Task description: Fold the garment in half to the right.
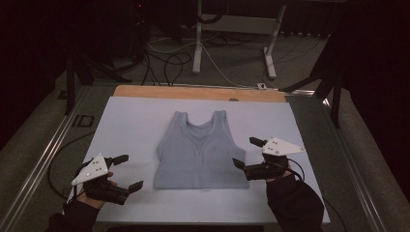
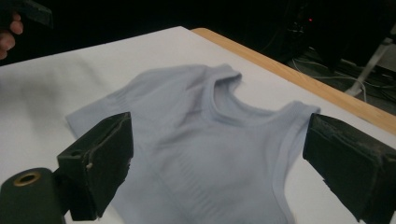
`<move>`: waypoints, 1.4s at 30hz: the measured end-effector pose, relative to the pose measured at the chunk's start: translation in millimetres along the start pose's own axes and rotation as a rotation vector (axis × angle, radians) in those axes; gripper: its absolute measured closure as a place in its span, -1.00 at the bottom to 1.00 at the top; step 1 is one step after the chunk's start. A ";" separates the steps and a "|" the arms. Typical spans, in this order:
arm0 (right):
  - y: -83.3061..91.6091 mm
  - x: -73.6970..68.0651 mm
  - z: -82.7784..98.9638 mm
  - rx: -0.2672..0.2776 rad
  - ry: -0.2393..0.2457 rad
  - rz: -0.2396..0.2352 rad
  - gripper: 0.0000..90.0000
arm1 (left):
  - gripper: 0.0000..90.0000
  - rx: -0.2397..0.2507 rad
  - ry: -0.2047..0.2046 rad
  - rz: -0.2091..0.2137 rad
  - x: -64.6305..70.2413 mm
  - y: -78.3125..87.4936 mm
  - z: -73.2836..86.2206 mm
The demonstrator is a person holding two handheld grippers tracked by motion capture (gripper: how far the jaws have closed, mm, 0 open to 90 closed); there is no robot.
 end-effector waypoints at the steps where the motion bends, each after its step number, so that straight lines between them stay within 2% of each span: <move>1: -3.8 -0.3 -2.5 0.002 -0.003 -0.007 -0.81 | -1.00 -0.009 -0.002 0.001 0.3 -1.7 -0.8; 4: -16.2 -1.8 -9.1 -0.004 0.006 -0.022 -0.81 | -1.00 -0.029 -0.008 -0.014 1.0 -5.5 -2.8; 7: -28.7 -3.6 -16.0 -0.005 0.021 -0.032 -0.81 | -1.00 -0.046 -0.032 -0.060 1.2 -7.5 -5.4; 9: -37.2 -4.4 -20.1 -0.003 0.024 -0.041 -0.81 | -1.00 -0.055 -0.013 -0.060 1.2 -9.2 -6.4; 13: -54.6 -7.4 -27.2 -0.006 0.031 -0.057 -0.81 | -1.00 -0.080 0.012 -0.098 0.5 -15.9 -6.9; 20: -80.9 -13.6 -36.7 -0.003 0.044 -0.080 -0.81 | -1.00 -0.103 0.062 -0.115 0.0 -30.7 -4.8; 21: -80.9 -13.6 -36.7 -0.003 0.044 -0.080 -0.81 | -1.00 -0.103 0.062 -0.115 0.0 -30.7 -4.8; 22: -90.2 -16.2 -41.1 -0.001 0.049 -0.084 -0.80 | -1.00 -0.119 0.053 -0.126 0.8 -36.6 -3.8; 24: -95.3 -18.3 -43.2 -0.002 0.051 -0.088 -0.80 | -1.00 -0.119 0.062 -0.131 0.7 -41.1 -3.0; 30: -112.0 -25.9 -48.6 -0.007 0.054 -0.114 -0.80 | -1.00 -0.163 0.117 -0.112 -2.3 -59.2 6.2; 32: -116.9 -29.2 -49.9 -0.010 0.047 -0.123 -0.80 | -1.00 -0.169 0.122 -0.100 -2.5 -62.2 8.7; 33: -119.1 -30.6 -50.6 -0.007 0.049 -0.131 -0.80 | -1.00 -0.200 0.120 -0.091 -4.2 -67.7 14.5; 37: -127.0 -36.1 -50.8 -0.015 0.057 -0.144 -0.80 | -1.00 -0.226 0.135 -0.075 -7.9 -74.8 23.4; 41: -134.3 -38.5 -48.7 -0.023 0.057 -0.147 -0.80 | -0.99 -0.298 0.164 -0.043 -11.9 -81.5 35.8; 42: -136.0 -39.4 -47.8 -0.026 0.055 -0.151 -0.80 | -0.99 -0.298 0.164 -0.043 -11.9 -81.5 35.8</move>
Point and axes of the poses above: each handheld gripper's, and its own axes: y roughly backward along the jaws, z roughly out of its underside, x roughly to its right, the point moved 6 cm from there along -y, roughly forward along the jaws, and after that the axes turned 9 degrees about z, right-handed, at the moved point
